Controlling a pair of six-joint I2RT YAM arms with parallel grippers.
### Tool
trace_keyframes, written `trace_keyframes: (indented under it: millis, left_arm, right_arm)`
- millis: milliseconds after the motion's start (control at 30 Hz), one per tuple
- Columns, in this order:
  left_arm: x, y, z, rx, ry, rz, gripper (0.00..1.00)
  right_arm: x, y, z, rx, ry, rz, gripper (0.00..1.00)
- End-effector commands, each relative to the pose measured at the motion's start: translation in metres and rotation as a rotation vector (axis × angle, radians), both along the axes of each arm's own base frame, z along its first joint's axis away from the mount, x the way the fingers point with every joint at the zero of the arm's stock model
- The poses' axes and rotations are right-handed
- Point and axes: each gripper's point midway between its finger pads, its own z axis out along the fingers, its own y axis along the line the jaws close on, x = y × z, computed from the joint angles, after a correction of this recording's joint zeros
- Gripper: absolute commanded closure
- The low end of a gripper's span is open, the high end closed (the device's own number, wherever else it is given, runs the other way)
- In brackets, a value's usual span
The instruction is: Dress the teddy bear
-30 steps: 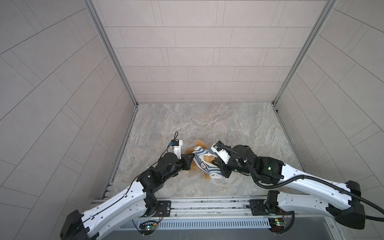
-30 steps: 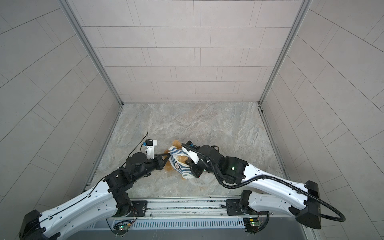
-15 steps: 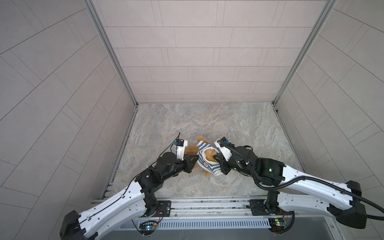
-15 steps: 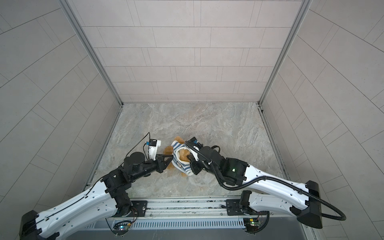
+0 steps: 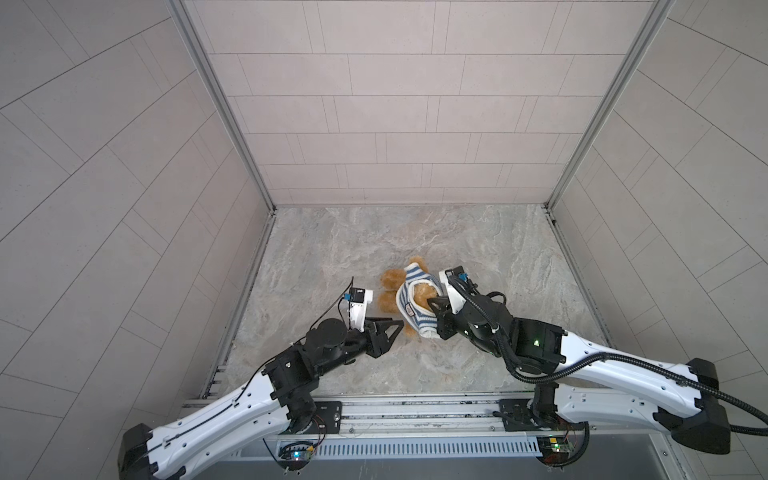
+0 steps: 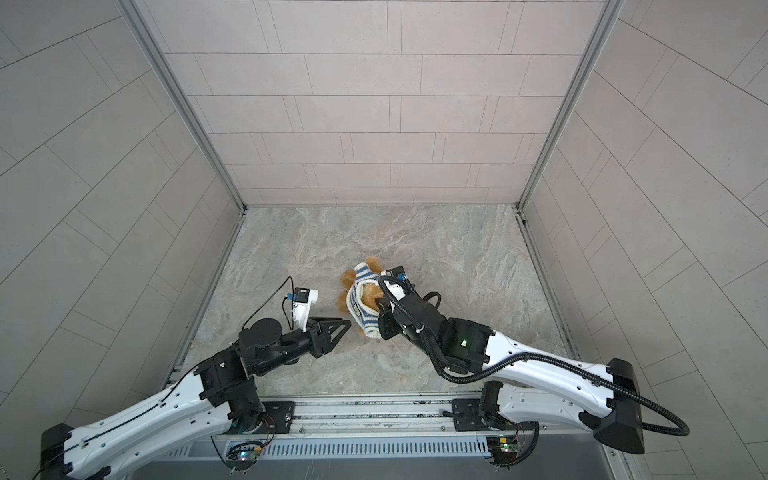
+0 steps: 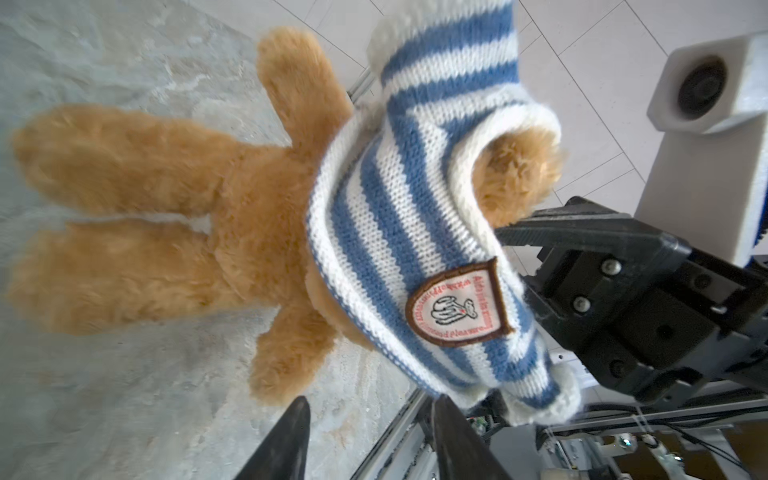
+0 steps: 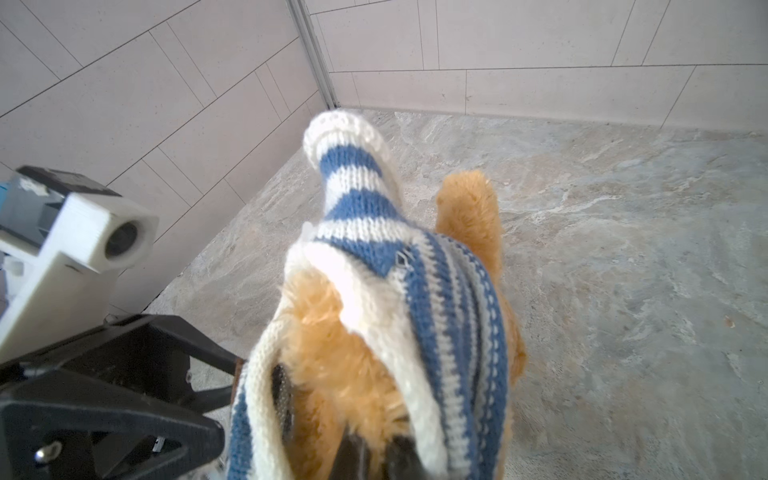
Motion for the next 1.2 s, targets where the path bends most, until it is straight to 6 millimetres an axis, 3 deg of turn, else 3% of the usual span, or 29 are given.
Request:
trace_keyframes:
  millis: [0, 367, 500, 800, 1000, 1167]
  left_arm:
    - [0.003, -0.009, 0.019, -0.121, -0.02, 0.002, 0.51]
    - [0.01, -0.019, 0.02, -0.172, 0.022, 0.016, 0.59]
    - [0.009, -0.024, 0.017, -0.162, 0.034, 0.012, 0.69]
    - [-0.002, -0.036, -0.01, -0.098, 0.086, -0.019, 0.91]
    - [-0.002, -0.037, -0.018, -0.095, 0.096, -0.019, 1.0]
    - [-0.007, -0.042, -0.034, -0.056, 0.122, -0.053, 1.0]
  right_arm:
    - [0.008, 0.001, 0.024, 0.106, -0.041, -0.07, 1.0]
    - [0.007, 0.001, 0.017, 0.131, -0.04, -0.086, 1.0]
    - [0.009, -0.001, 0.014, 0.134, -0.039, -0.103, 1.0]
    - [0.009, -0.01, 0.006, 0.16, -0.024, -0.15, 1.0]
    - [0.005, -0.017, -0.004, 0.175, -0.008, -0.185, 1.0]
    - [0.004, -0.022, -0.004, 0.21, -0.009, -0.212, 1.0]
